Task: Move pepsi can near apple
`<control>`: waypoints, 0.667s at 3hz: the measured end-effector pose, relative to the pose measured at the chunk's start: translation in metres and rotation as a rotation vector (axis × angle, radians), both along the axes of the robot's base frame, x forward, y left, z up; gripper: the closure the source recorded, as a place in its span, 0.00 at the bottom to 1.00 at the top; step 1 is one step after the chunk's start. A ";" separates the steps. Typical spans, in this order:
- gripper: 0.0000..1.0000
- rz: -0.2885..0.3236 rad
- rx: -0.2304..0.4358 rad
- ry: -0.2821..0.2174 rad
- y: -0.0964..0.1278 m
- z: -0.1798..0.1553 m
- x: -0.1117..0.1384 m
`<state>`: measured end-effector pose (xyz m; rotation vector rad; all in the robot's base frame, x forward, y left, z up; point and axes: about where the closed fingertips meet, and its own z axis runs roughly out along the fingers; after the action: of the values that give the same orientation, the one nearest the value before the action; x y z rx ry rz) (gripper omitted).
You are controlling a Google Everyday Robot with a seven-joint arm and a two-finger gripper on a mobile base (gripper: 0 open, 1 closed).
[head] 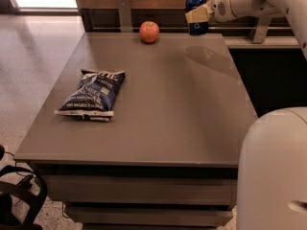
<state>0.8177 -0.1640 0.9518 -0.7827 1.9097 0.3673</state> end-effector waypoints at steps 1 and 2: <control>1.00 -0.023 0.049 0.022 -0.006 -0.025 0.015; 1.00 -0.022 0.097 0.045 -0.002 -0.046 0.024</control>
Offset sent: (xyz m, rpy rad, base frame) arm 0.0344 -0.0054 -0.0665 0.1564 0.0658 -0.0297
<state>0.8417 -0.1663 0.9059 -0.6936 1.9258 0.4637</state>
